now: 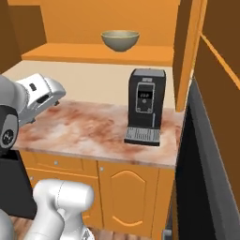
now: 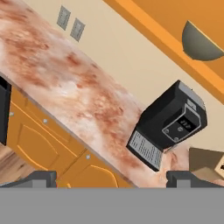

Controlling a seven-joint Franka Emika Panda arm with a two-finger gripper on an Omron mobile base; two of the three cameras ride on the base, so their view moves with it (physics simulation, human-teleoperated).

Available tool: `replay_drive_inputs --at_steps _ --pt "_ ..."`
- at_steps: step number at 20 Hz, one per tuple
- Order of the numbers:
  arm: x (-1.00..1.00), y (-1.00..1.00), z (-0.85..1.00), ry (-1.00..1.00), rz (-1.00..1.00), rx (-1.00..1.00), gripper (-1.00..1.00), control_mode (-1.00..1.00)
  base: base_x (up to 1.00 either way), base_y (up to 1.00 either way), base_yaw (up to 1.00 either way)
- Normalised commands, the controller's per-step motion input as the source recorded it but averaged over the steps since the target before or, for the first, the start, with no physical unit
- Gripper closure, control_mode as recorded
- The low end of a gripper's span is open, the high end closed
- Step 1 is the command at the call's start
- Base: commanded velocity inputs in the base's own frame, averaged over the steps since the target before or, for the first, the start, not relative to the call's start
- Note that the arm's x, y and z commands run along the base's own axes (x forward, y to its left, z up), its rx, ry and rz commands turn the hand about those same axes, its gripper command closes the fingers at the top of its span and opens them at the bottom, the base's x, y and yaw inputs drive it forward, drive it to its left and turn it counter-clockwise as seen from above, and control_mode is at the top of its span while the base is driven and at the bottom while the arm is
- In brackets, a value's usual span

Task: Move the bowls from the cabinet to the plates on the dining table.

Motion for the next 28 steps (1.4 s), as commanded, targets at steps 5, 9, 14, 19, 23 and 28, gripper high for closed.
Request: replay_drive_inputs --at_steps 5,9,14,19,23,28 --pt "0.0 0.0 0.0 0.0 0.0 0.0 -1.0 1.0 0.45 -0.48 0.18" --pt "0.0 0.0 0.0 0.0 0.0 0.0 -1.0 1.0 0.55 -0.17 0.18" --pt "0.0 0.0 0.0 0.0 0.0 0.0 -1.0 1.0 0.51 -0.01 0.17" --pt "0.0 0.0 0.0 0.0 0.0 0.0 -1.0 1.0 0.28 -0.05 0.14" --pt "0.0 0.0 0.0 0.0 0.0 0.0 -1.0 1.0 0.19 0.0 0.1" --pt "0.0 0.0 0.0 0.0 0.0 0.0 -1.0 1.0 0.12 0.0 0.04"
